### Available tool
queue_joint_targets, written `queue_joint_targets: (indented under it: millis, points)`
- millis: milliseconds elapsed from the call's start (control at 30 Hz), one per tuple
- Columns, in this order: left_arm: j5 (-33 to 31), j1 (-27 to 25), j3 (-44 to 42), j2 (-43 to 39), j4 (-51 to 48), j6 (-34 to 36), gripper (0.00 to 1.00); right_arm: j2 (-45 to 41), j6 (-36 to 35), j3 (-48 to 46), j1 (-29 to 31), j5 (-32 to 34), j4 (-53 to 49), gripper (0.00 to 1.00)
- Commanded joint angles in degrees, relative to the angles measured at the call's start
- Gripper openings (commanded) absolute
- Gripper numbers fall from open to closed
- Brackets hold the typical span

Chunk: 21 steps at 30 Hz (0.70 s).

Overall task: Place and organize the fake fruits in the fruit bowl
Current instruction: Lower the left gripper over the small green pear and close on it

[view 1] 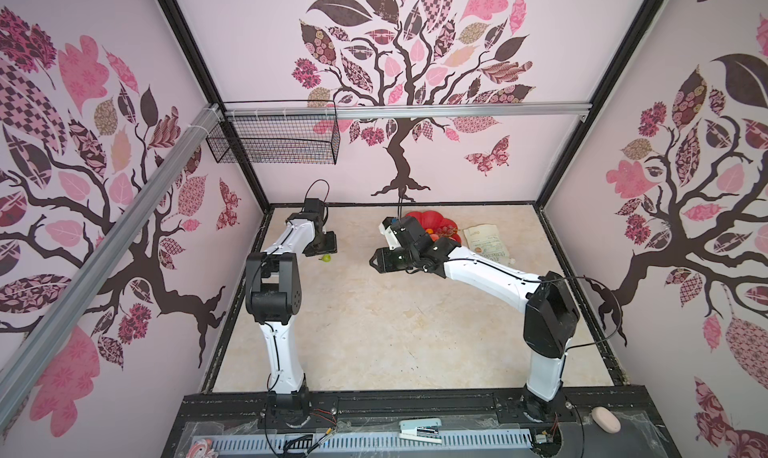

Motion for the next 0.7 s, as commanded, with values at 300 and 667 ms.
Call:
queue_joint_targets:
  millis: [300, 667]
  points:
    - [3.2, 0.1, 9.1, 7.4, -3.8, 5.0, 0.6, -4.2, -0.5, -2.3, -0.4, 0.2, -1.2, 0.45]
    - [4.1, 0.1, 11.5, 10.7, -5.4, 5.2, 0.61, -4.4, -0.1, -2.7, -0.3, 0.5, -1.5, 0.46]
